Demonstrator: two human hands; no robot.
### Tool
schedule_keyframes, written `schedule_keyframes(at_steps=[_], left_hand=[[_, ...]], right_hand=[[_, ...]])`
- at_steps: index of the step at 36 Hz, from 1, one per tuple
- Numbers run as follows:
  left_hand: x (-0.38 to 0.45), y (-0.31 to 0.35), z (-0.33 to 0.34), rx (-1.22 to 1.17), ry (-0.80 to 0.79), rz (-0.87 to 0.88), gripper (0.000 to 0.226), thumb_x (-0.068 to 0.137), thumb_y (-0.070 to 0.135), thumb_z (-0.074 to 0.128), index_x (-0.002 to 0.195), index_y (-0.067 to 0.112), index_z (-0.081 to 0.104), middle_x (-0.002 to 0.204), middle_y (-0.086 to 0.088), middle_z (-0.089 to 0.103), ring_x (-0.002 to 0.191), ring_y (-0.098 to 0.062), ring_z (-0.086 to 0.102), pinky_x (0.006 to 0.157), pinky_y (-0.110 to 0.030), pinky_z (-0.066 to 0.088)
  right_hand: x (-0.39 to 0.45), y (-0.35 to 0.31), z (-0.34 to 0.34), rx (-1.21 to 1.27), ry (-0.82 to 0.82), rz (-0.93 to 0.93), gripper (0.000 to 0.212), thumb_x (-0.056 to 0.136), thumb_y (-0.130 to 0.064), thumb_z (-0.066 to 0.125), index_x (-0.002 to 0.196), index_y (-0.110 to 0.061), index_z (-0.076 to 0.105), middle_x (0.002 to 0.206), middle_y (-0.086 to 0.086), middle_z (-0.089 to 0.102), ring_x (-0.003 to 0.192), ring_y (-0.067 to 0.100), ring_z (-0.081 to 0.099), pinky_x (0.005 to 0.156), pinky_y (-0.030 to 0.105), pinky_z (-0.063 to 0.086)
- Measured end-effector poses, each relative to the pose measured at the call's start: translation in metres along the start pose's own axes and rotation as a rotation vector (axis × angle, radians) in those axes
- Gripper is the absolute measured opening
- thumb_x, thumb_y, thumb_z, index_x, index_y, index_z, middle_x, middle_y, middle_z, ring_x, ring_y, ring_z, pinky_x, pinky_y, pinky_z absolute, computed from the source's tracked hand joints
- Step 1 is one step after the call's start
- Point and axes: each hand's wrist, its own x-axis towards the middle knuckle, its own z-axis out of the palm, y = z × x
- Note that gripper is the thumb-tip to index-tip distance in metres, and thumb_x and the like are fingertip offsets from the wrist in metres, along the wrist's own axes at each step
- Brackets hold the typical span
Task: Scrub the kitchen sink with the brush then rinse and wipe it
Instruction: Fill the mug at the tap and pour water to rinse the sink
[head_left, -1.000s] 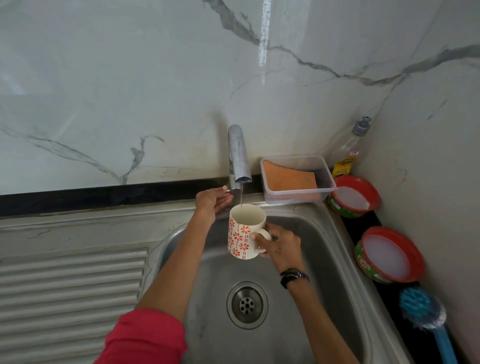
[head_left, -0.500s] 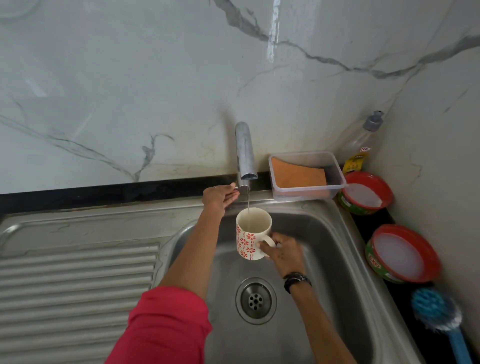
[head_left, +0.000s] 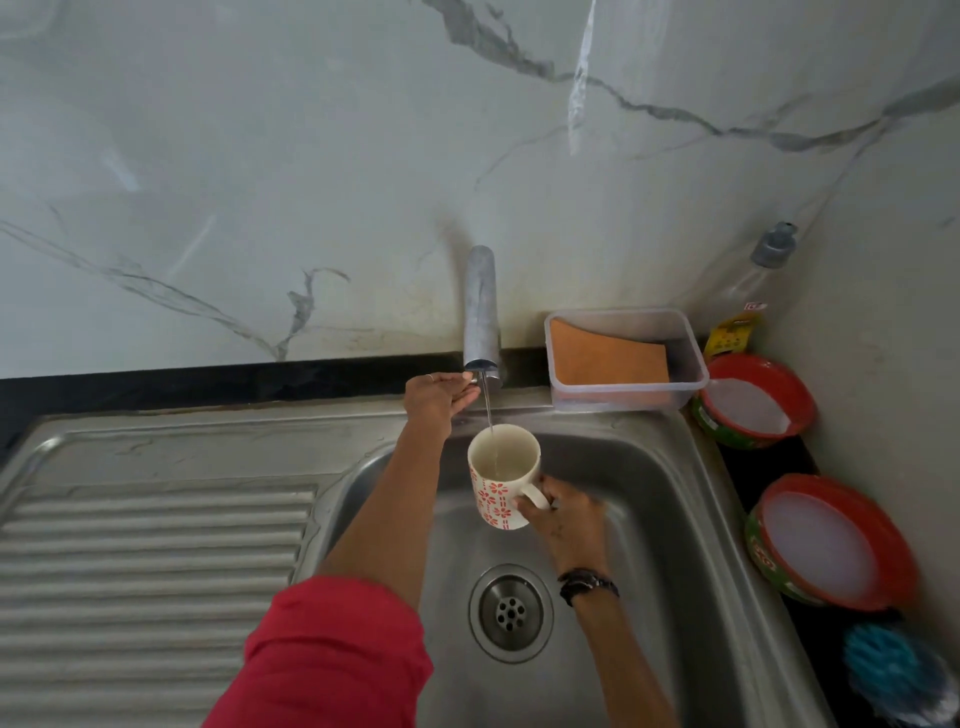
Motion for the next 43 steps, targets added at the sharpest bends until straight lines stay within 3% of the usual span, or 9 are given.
schedule_keyframes(at_steps=[6, 13, 18, 23, 25, 28, 34, 40, 43], left_hand=[[0.004, 0.0, 0.001, 0.021, 0.022, -0.017, 0.017, 0.084, -0.007, 0.06, 0.072, 0.003, 0.053, 0.085, -0.019, 0.062, 0.078, -0.025, 0.064, 0.081, -0.031, 0.052], [0.007, 0.003, 0.002, 0.035, 0.032, -0.029, 0.021, 0.084, -0.007, 0.06, 0.07, 0.005, 0.05, 0.09, -0.021, 0.062, 0.085, -0.028, 0.064, 0.079, -0.029, 0.051], [0.007, 0.004, 0.0, 0.053, 0.004, -0.04, 0.019, 0.083, -0.006, 0.061, 0.071, 0.005, 0.052, 0.088, -0.019, 0.062, 0.067, -0.019, 0.061, 0.081, -0.029, 0.052], [0.012, 0.007, -0.002, 0.079, -0.043, -0.067, 0.009, 0.084, -0.006, 0.06, 0.077, -0.001, 0.057, 0.08, -0.016, 0.062, 0.071, -0.02, 0.061, 0.08, -0.031, 0.054], [0.013, 0.006, -0.004, 0.1, -0.063, -0.06, 0.002, 0.084, -0.005, 0.059, 0.086, -0.005, 0.058, 0.081, -0.015, 0.063, 0.071, -0.019, 0.062, 0.08, -0.028, 0.053], [0.015, 0.005, -0.008, 0.122, -0.117, -0.059, 0.004, 0.085, -0.005, 0.059, 0.082, -0.002, 0.059, 0.09, -0.018, 0.063, 0.068, -0.017, 0.061, 0.063, -0.021, 0.057], [0.023, 0.007, -0.009, 0.136, -0.187, -0.078, 0.007, 0.086, -0.004, 0.058, 0.079, -0.002, 0.058, 0.083, -0.017, 0.062, 0.067, -0.018, 0.062, 0.054, -0.019, 0.055], [0.031, 0.004, -0.009, 0.174, -0.253, -0.075, 0.011, 0.087, -0.005, 0.057, 0.077, -0.001, 0.055, 0.073, -0.015, 0.059, 0.064, -0.02, 0.06, 0.077, -0.028, 0.052], [0.031, 0.006, -0.008, 0.191, -0.272, -0.087, 0.013, 0.089, -0.005, 0.055, 0.077, 0.0, 0.054, 0.072, -0.015, 0.058, 0.063, -0.021, 0.059, 0.081, -0.031, 0.052]], right_hand=[[0.004, 0.007, 0.006, -0.036, -0.03, 0.02, 0.02, 0.081, -0.026, 0.069, 0.094, -0.012, 0.069, 0.083, 0.005, 0.07, 0.076, 0.014, 0.061, 0.067, 0.024, 0.045], [0.005, 0.012, 0.014, 0.017, 0.028, 0.017, 0.017, 0.078, -0.022, 0.072, 0.089, -0.01, 0.07, 0.082, 0.004, 0.069, 0.072, 0.011, 0.059, 0.057, 0.006, 0.037], [0.002, 0.009, 0.016, 0.039, 0.061, 0.021, 0.015, 0.078, -0.018, 0.072, 0.088, -0.008, 0.07, 0.08, 0.005, 0.068, 0.074, 0.014, 0.061, 0.065, 0.021, 0.047], [-0.003, 0.002, 0.019, 0.077, 0.124, 0.023, 0.014, 0.078, -0.017, 0.072, 0.089, -0.008, 0.07, 0.08, 0.005, 0.069, 0.076, 0.016, 0.063, 0.069, 0.025, 0.05], [-0.006, -0.003, 0.02, 0.095, 0.156, 0.032, 0.016, 0.078, -0.015, 0.072, 0.092, -0.007, 0.071, 0.079, 0.006, 0.069, 0.076, 0.015, 0.062, 0.068, 0.019, 0.048], [-0.014, -0.01, 0.022, 0.146, 0.208, 0.061, 0.018, 0.078, -0.014, 0.072, 0.096, -0.01, 0.071, 0.077, -0.002, 0.065, 0.074, 0.009, 0.059, 0.059, 0.001, 0.04], [-0.024, -0.018, 0.033, 0.14, 0.357, 0.045, 0.018, 0.076, -0.016, 0.074, 0.093, -0.011, 0.072, 0.072, -0.001, 0.065, 0.065, 0.002, 0.055, 0.063, 0.005, 0.043], [-0.028, -0.025, 0.045, 0.163, 0.461, 0.034, 0.021, 0.075, -0.013, 0.075, 0.096, -0.011, 0.072, 0.073, -0.007, 0.065, 0.07, -0.004, 0.055, 0.065, 0.001, 0.037], [-0.031, -0.027, 0.048, 0.161, 0.486, 0.02, 0.018, 0.075, -0.012, 0.075, 0.093, -0.008, 0.071, 0.076, 0.005, 0.07, 0.068, 0.009, 0.059, 0.065, 0.011, 0.042]])
